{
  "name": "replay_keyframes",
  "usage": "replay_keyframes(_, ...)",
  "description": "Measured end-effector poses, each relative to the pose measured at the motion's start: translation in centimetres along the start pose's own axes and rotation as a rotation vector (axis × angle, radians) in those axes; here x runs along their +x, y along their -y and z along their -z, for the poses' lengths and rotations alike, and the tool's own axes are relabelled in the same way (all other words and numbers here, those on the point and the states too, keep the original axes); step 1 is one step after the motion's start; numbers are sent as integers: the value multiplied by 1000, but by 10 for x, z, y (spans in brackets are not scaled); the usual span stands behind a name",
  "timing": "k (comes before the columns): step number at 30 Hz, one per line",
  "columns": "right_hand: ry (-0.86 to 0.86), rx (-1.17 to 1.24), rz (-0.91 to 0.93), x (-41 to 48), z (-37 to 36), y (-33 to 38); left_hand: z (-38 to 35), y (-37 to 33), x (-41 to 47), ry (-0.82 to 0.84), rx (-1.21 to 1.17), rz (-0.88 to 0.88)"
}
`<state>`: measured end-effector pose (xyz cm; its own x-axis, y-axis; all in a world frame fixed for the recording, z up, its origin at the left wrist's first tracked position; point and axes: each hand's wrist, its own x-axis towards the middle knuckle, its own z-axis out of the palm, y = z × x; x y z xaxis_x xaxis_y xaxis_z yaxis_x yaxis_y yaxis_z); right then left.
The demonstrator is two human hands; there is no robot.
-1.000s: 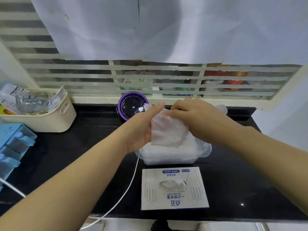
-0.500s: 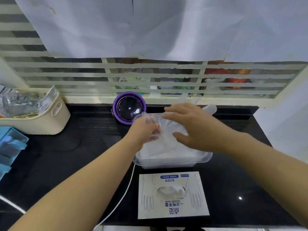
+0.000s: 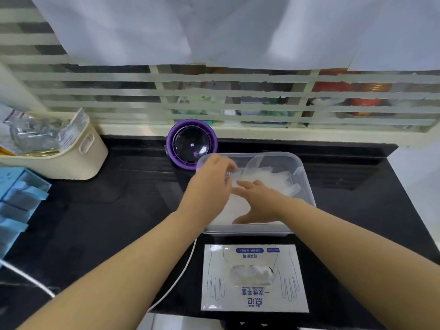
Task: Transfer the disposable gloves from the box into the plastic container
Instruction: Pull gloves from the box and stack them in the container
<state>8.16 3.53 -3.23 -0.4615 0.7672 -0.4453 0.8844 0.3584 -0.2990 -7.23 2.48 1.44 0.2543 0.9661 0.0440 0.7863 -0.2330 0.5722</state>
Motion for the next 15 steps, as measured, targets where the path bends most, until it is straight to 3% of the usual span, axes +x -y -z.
replay_keyframes(4, -65, 202, 35, -1, 9, 0, -26, 1, 11, 376, 142, 96)
replay_keyframes(8, -123, 99, -26, -7, 18, -19, -49, 15, 22, 540, 243, 102)
replay_keyframes(11, -22, -18, -103, -5, 11, -29, -59, 22, 27, 650, 393, 86)
replay_keyframes(15, 110, 43, -180, 4, -7, -34, -67, 30, 28, 690, 524, 100)
